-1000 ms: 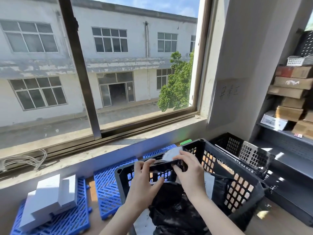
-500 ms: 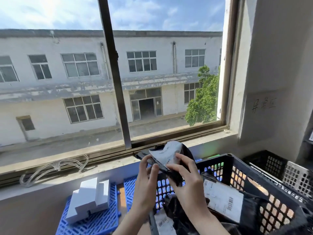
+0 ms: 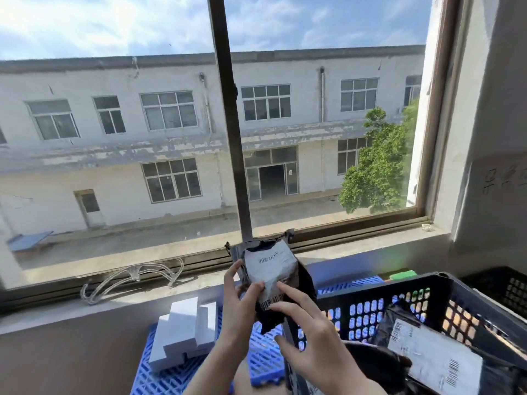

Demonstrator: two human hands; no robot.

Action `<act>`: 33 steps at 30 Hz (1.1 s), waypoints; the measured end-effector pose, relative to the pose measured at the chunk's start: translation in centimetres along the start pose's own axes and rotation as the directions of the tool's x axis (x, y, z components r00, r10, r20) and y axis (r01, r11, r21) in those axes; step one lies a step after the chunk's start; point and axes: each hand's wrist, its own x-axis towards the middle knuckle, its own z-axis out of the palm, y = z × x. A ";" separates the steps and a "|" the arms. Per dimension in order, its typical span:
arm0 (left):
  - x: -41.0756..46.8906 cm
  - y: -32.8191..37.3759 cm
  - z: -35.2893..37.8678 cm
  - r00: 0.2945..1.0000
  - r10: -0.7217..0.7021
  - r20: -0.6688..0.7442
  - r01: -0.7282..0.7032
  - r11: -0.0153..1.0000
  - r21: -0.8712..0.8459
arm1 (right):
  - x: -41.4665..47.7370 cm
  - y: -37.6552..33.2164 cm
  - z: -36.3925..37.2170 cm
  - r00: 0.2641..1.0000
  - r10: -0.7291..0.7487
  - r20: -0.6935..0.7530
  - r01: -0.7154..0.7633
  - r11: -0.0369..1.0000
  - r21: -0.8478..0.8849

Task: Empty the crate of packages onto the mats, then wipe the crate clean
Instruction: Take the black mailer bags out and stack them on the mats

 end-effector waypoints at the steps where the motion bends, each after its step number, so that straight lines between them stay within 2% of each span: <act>1: 0.9 -0.2 -0.4 1.000 -0.004 -0.008 0.004 1.000 -0.003 | 0.4 0.4 0.5 1.000 0.003 0.006 -0.003 1.000 -0.004; 3: 2.8 -0.7 -1.3 1.000 -0.007 -0.026 0.007 1.000 0.000 | 1.6 1.1 1.3 0.999 0.027 -0.027 -0.027 1.000 0.004; 7: 6.7 -1.7 -3.5 0.999 -0.022 -0.041 0.023 0.999 0.024 | 5.6 2.9 2.6 0.976 0.110 -0.187 -0.115 0.993 -0.012; 10: 9.5 -3.1 -5.7 0.998 -0.035 -0.054 0.039 0.997 0.069 | 8.8 5.2 4.5 0.927 0.265 -0.264 -0.306 0.943 -0.127; 13: 12.2 -4.6 -7.6 0.998 -0.052 -0.044 0.056 0.992 0.112 | 11.5 7.2 7.7 0.834 0.544 -0.097 -0.550 0.834 -0.050; 15: 13.5 -5.7 -8.5 0.997 -0.052 -0.050 0.059 0.989 0.136 | 12.9 8.5 10.5 0.752 0.658 0.039 -0.659 0.752 0.012; 17: 14.8 -6.7 -9.4 0.998 -0.035 -0.056 0.044 0.987 0.157 | 13.7 10.0 13.5 0.706 0.702 0.094 -0.707 0.707 0.031; 20: 16.7 -8.9 -11.1 0.998 -0.044 -0.049 0.053 0.978 0.202 | 14.1 12.0 17.4 0.653 0.752 0.090 -0.756 0.654 0.031; 24: 18.9 -13.6 -13.2 0.985 -0.172 -0.018 0.171 0.949 0.266 | 13.6 14.4 21.4 0.575 0.818 -0.003 -0.818 0.575 0.024; 27: 19.8 -17.1 -13.9 0.967 -0.255 -0.001 0.243 0.919 0.311 | 12.4 16.4 23.8 0.469 0.880 -0.071 -0.881 0.472 0.030; 30: 20.1 -19.6 -13.7 0.956 -0.288 0.045 0.254 0.900 0.355 | 11.3 18.5 25.4 0.387 0.913 -0.129 -0.920 0.392 0.021; 33: 20.4 -22.9 -13.4 0.946 -0.321 0.041 0.279 0.874 0.398 | 9.7 20.7 26.6 0.346 0.921 -0.178 -0.938 0.344 -0.042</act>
